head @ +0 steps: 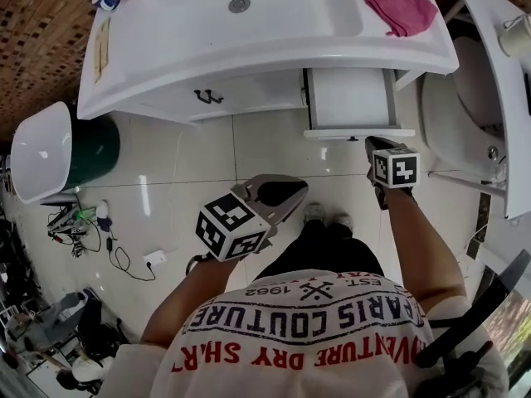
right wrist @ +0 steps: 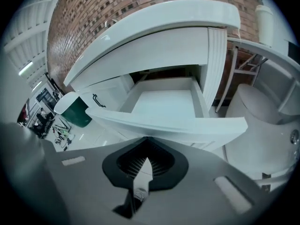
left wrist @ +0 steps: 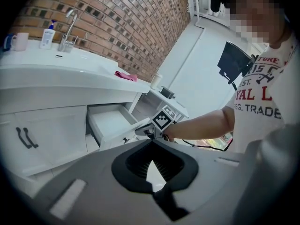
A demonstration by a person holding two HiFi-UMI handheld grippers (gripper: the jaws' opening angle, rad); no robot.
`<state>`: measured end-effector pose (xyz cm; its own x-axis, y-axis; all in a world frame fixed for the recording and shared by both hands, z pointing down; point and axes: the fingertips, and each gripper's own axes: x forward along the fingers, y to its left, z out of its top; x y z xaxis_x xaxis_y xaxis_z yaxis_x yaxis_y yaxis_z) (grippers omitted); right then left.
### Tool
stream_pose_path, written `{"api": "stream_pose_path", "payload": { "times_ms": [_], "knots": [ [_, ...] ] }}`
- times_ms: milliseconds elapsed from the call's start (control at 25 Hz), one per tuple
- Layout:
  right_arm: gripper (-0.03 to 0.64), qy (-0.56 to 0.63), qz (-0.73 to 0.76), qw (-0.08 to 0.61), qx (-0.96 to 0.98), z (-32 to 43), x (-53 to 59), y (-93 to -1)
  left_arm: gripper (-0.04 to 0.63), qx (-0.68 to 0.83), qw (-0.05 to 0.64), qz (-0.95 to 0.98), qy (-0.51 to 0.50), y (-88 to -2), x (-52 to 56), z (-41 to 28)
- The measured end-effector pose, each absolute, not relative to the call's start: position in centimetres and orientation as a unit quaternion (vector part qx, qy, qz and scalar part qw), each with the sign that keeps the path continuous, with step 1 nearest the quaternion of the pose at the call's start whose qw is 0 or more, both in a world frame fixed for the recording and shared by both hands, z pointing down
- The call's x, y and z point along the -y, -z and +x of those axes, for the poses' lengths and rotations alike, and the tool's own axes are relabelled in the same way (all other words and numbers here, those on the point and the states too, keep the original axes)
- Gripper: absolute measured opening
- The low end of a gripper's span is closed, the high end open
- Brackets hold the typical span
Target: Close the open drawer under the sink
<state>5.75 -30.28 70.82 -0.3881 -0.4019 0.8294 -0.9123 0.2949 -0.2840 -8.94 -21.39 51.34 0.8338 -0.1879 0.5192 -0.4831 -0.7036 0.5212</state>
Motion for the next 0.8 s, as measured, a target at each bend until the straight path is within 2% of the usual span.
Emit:
{"api": "stream_pose_path", "payload": {
  "times_ms": [440,800],
  "knots": [
    [0.006,-0.378,0.492,0.296,0.727,6.4,34.7,-70.4,-0.017,0.194,0.35,0.891,-0.215,-52.4,22.1,-9.7],
    [0.006,-0.366,0.504,0.285,0.728,5.7,41.3,-70.6,-0.017,0.222,0.359,0.879,-0.223,-53.6,23.3,-12.9]
  ]
}}
